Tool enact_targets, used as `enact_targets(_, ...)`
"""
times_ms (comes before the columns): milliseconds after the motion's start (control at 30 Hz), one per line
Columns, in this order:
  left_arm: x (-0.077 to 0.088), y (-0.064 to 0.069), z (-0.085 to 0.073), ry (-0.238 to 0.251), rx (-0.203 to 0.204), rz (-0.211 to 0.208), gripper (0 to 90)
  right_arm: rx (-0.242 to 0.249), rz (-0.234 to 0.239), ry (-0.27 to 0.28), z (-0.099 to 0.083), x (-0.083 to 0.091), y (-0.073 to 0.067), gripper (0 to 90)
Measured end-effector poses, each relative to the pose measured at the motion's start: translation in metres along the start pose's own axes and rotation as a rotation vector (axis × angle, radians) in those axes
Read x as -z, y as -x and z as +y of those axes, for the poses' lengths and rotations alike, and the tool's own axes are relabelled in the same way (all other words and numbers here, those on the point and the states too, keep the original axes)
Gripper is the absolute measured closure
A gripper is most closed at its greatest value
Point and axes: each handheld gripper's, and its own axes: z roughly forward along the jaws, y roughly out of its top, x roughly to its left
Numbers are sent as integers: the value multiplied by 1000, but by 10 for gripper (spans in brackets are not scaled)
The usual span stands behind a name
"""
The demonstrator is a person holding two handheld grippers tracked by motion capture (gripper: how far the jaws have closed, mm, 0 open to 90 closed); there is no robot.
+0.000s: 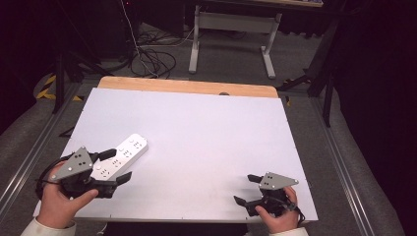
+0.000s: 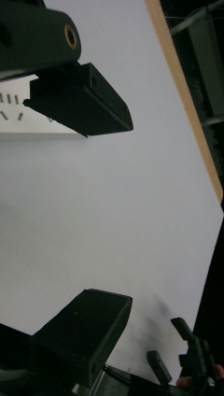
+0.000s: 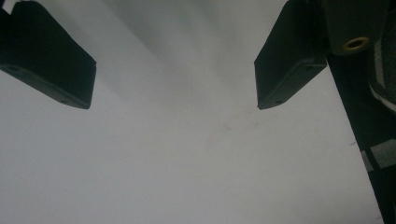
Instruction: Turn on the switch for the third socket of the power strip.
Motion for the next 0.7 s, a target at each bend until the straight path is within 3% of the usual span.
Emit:
enact_targets(467,-9,12,-33,30,1,-17,147,-11,11,-6,-1,1,0,131)
enact_targets(533,-13,11,-38,9,28,-44,152,-12,11,-6,-1,1,0,131)
enact_targets(633,-17,13,-45,1,28,-30,161,-14,13,-3,-1,2,0,130)
enact_targets(700,-19,14,-50,21,52,-34,163,-14,15,-2,-1,2,1,131)
